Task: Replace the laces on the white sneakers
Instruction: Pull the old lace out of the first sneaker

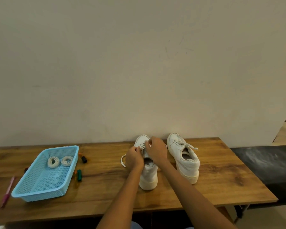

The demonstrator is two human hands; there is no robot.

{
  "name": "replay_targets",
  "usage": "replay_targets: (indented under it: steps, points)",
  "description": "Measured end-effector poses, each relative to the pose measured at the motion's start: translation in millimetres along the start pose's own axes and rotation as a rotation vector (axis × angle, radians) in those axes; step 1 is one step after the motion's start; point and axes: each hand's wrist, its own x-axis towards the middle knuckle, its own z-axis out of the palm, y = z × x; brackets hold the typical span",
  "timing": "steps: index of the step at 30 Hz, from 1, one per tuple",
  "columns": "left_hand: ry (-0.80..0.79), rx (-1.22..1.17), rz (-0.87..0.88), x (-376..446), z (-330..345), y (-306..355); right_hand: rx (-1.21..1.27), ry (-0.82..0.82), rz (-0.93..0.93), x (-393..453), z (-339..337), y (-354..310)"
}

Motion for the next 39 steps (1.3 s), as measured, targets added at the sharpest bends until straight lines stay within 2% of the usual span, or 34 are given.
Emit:
replay_targets:
  steps: [4,7,12,16,18,22,27,29,35,39]
  points:
    - [0.002,-0.048,-0.015,2.2,1.4,-1.3,-0.261,-0.131,-0.033,-5.1,12.3,-5.4]
    - [0.02,-0.083,0.016,5.5,2.4,-1.2,-0.286,-0.116,-0.037,-3.0,14.7,-4.8]
    - [0.005,-0.01,0.148,5.7,4.9,1.9,-0.321,-0.125,-0.037,-2.3,16.0,-2.9]
    - [-0.052,0.228,0.328,8.3,1.3,7.2,-0.291,-0.135,-0.017,-2.0,14.7,0.1]
    - [-0.044,0.258,0.376,13.3,-0.1,14.9,-0.222,-0.141,0.022,1.9,14.6,2.5]
    - [-0.058,0.15,0.296,21.0,8.7,20.4,-0.11,-0.204,0.047,8.7,10.6,9.0]
    - [-0.015,0.164,0.371,13.2,10.7,19.1,0.089,-0.096,0.265,9.7,14.4,17.4]
    - [-0.027,0.176,0.348,15.2,8.2,17.7,0.134,-0.067,0.35,8.7,16.7,18.2]
    - [-0.069,0.192,0.405,13.0,7.4,14.7,0.121,-0.043,0.361,5.5,18.7,17.2]
    - [-0.074,0.185,0.361,13.2,5.3,12.2,0.105,-0.04,0.349,4.1,16.7,16.2]
